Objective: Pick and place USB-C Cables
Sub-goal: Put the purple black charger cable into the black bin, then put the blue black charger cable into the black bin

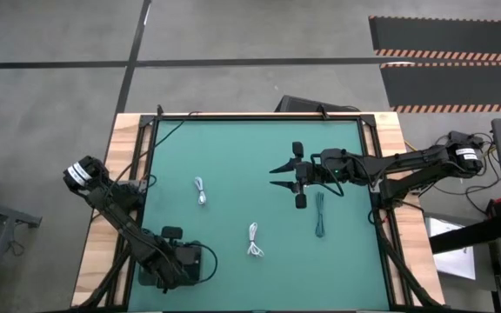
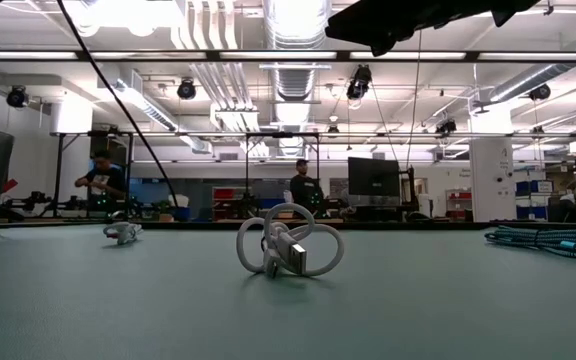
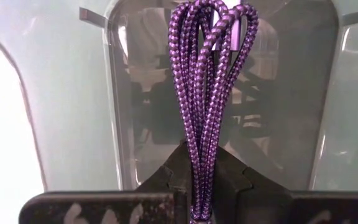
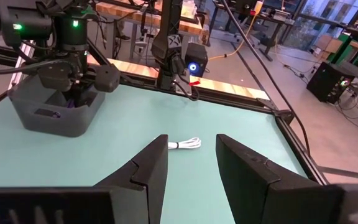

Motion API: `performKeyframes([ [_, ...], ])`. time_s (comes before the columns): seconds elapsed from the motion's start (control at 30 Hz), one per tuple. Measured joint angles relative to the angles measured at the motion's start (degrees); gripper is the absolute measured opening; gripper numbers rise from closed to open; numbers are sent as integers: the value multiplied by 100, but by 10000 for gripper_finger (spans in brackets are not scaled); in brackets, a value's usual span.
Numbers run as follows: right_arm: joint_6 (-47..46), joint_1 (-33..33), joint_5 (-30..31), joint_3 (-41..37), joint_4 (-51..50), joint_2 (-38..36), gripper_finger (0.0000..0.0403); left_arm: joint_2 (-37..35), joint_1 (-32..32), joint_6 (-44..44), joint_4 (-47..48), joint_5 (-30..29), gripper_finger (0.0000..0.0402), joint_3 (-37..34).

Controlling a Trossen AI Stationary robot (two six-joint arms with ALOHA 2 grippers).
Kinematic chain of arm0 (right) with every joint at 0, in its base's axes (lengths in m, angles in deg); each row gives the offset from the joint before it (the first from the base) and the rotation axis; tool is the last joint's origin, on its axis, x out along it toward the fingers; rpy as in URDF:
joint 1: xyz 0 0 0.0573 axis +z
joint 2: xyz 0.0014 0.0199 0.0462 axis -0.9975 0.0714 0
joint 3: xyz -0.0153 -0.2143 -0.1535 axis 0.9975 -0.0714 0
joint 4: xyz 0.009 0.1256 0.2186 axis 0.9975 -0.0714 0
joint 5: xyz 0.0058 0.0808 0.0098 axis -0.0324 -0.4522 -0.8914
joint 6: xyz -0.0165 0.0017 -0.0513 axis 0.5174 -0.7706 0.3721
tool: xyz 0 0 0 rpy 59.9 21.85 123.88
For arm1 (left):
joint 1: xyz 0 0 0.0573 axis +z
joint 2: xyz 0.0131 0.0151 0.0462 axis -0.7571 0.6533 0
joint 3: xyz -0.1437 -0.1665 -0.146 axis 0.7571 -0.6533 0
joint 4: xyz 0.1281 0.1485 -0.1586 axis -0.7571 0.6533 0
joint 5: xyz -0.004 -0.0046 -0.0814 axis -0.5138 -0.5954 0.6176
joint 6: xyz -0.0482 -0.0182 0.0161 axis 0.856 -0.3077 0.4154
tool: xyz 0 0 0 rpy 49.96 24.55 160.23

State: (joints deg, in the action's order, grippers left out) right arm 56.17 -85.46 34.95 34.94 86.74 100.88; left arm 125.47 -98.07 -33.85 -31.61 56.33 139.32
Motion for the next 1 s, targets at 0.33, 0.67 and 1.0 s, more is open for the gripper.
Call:
performKeyframes([
  [0.33,0,1,0,0,-1,0,128,0,0,-2,18,-4,47,13],
  [0.67,9,0,0,0,-2,0,128,-77,0,-2,24,-9,59,104],
  [1.0,1,1,-1,0,-3,1,128,-415,15,26,239,-7,59,297],
])
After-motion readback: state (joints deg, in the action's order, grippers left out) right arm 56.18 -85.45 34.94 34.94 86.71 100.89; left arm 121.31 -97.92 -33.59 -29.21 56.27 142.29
